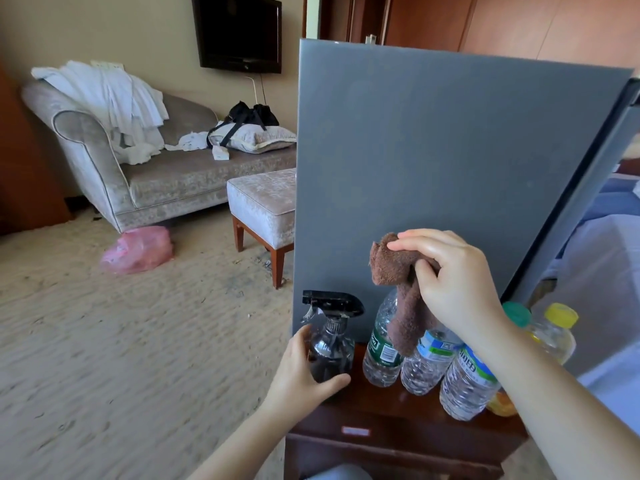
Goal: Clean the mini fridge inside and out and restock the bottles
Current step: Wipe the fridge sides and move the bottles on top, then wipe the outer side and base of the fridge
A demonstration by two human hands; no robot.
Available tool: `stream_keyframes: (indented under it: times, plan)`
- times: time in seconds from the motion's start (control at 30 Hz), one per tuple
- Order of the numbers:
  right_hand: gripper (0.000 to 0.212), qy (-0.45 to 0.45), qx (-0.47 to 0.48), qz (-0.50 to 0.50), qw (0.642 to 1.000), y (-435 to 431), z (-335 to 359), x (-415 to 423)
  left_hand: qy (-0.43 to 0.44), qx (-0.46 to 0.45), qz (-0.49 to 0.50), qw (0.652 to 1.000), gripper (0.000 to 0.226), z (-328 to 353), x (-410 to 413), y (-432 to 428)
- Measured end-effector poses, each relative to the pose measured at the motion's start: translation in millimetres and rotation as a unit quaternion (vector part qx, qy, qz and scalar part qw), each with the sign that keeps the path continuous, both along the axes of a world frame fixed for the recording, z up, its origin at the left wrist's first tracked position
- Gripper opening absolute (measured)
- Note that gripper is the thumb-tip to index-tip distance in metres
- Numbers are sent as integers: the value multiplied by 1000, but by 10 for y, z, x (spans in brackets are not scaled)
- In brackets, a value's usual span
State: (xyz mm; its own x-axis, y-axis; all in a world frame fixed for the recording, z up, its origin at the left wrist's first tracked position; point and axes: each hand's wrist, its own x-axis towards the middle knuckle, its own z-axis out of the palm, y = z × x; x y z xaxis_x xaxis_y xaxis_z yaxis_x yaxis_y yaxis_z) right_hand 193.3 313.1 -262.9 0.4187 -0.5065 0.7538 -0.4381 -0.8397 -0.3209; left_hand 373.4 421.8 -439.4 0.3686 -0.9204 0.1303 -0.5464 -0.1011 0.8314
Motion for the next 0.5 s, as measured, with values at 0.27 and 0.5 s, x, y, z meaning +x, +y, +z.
stream_keyframes:
  times: [0.27, 0.5]
  plan:
    - [51, -50, -40, -18, 998, -51, 357, -22, -110, -325, 99, 934, 47, 1390, 330, 257]
    - [48, -230, -186, -87, 951, -203, 1680, 139, -225, -493, 81, 837, 32, 3159, 395, -209]
